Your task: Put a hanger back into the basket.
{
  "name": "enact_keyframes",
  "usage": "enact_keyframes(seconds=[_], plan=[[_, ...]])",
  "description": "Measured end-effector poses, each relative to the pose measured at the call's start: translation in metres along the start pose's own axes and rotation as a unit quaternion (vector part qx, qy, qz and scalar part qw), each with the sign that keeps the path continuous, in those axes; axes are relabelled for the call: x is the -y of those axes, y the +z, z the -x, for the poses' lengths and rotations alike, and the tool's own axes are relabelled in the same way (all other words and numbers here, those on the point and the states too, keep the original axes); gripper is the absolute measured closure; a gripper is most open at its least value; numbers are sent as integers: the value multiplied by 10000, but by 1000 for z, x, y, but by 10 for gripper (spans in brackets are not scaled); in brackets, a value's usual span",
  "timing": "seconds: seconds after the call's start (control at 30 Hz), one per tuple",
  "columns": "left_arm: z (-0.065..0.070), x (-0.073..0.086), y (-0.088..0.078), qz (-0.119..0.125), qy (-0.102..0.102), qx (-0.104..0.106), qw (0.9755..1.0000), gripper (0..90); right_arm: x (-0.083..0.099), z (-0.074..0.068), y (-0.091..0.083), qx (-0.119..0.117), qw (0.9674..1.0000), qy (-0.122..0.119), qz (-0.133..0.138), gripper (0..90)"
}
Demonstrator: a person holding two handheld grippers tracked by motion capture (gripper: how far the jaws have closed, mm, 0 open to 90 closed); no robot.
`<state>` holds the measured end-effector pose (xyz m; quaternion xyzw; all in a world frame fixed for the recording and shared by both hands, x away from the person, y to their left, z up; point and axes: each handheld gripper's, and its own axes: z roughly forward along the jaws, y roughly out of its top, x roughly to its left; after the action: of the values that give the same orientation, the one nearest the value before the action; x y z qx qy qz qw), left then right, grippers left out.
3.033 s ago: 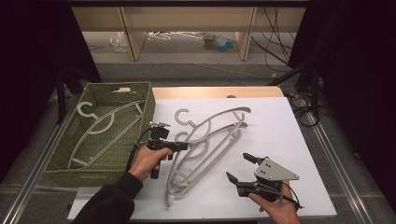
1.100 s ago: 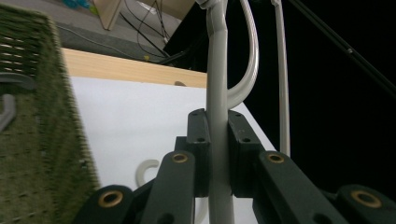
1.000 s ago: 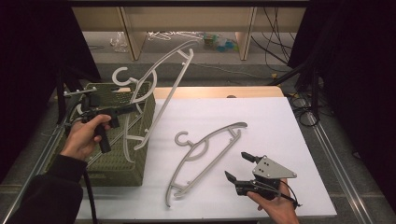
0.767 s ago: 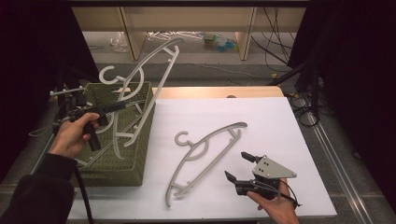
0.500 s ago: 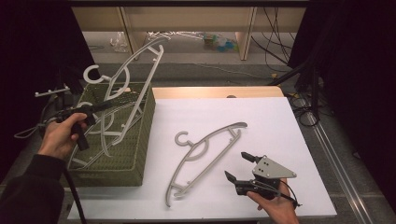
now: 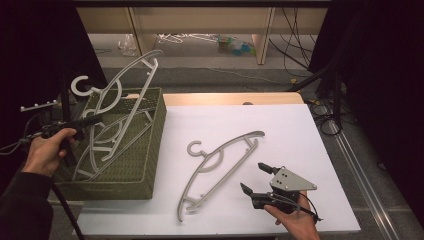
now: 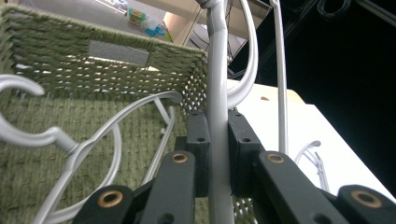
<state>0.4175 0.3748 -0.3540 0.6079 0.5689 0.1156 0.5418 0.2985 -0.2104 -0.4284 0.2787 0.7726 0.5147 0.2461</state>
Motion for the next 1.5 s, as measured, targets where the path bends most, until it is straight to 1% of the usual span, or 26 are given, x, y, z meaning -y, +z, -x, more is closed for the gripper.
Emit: enact_keyframes(seconds=[0.07, 0.13, 0.17, 0.2, 0.23, 0.3, 0.33, 0.37, 0.43, 0.47, 0.53, 0.63, 0.67, 0.83, 0.87, 0.97, 1.0, 1.03, 1.07, 1.13, 1.23, 1.3, 1.4, 1.43, 1.47, 1.5], plan=[[-4, 2, -1, -52, 22, -75, 10000, 808, 0, 0, 0, -9, 10000, 0, -2, 191], [-12, 5, -5, -104, 59, -154, 9998, 808, 0, 0, 0, -10, 10000, -2, -7, 191], [-12, 5, -5, -104, 59, -154, 9998, 808, 0, 0, 0, -11, 10000, -13, 10, 191], [-17, 7, -8, -131, 64, -212, 9997, 808, 0, 0, 1, -10, 10000, -10, 20, 191], [-17, 7, -8, -131, 64, -212, 9997, 808, 0, 0, 1, -10, 10000, -6, 4, 191], [-23, 8, -10, -114, 34, -253, 9996, 808, 0, -1, 1, 9, 10000, -6, 10, 191], [-28, 9, -12, -126, 58, -313, 9994, 808, 0, -1, 1, 2, 10000, -34, 13, 191], [-30, 10, -13, -165, 154, -327, 9992, 808, 0, -1, 0, 15, 10000, -36, -31, 191], [-33, 10, -14, -192, 195, -346, 9990, 808, -1, -1, 1, 15, 10000, -38, -38, 191], [-35, 12, -14, -190, 195, -343, 9990, 808, 0, -2, 2, 2, 10000, -21, 37, 191], [-39, 13, -16, -252, 283, -403, 9985, 808, 0, -2, 3, 1, 10000, -12, 35, 191], [-44, 15, -17, -351, 405, -401, 9978, 808, 0, -2, 3, 18, 10000, -27, 36, 192], [-45, 16, -18, -395, 435, -473, 9972, 808, 0, -2, 3, -17, 10000, -35, -6, 192], [-49, 19, -20, -487, 543, -540, 9959, 807, 0, -2, 3, 17, 10000, 2, 35, 192], [-50, 19, -21, -571, 619, -610, 9946, 807, 0, -2, 3, -1, 10000, -2, 15, 192], [-50, 19, -21, -591, 650, -636, 9941, 805, 0, -2, 3, 17, 10000, -31, 33, 192], [-50, 18, -21, -626, 798, -674, 9926, 803, 0, -2, 3, 8, 10000, 3, 28, 192], [-50, 18, -21, -626, 798, -674, 9926, 804, 0, -2, 3, 8, 10000, 3, 28, 192], [-49, 17, -21, -662, 885, -718, 9913, 804, 0, -2, 3, 6, 10000, 7, 36, 192], [-47, 15, -19, -837, 1145, -822, 9865, 804, 0, -2, 3, 14, 10000, -6, 33, 192], [-47, 14, -18, -875, 1199, -757, 9860, 805, 0, -2, 3, 7, 10000, -14, 24, 192], [-48, 15, -17, -981, 1268, -767, 9841, 806, 0, -2, 3, 8, 10000, -31, 12, 192], [-50, 18, -16, -1037, 1266, -651, 9844, 804, 0, -2, 3, 16, 10000, -22, 55, 192], [-51, 20, -14, -1056, 1292, -591, 9842, 804, 0, -1, 2, 1, 10000, -15, 10, 192], [-51, 20, -14, -1056, 1292, -591, 9842, 804, 0, -1, 2, 1, 10000, -15, 10, 192], [-51, 20, -13, -1095, 1327, -591, 9833, 804, 0, -1, 2, 17, 10000, -13, 30, 192]])
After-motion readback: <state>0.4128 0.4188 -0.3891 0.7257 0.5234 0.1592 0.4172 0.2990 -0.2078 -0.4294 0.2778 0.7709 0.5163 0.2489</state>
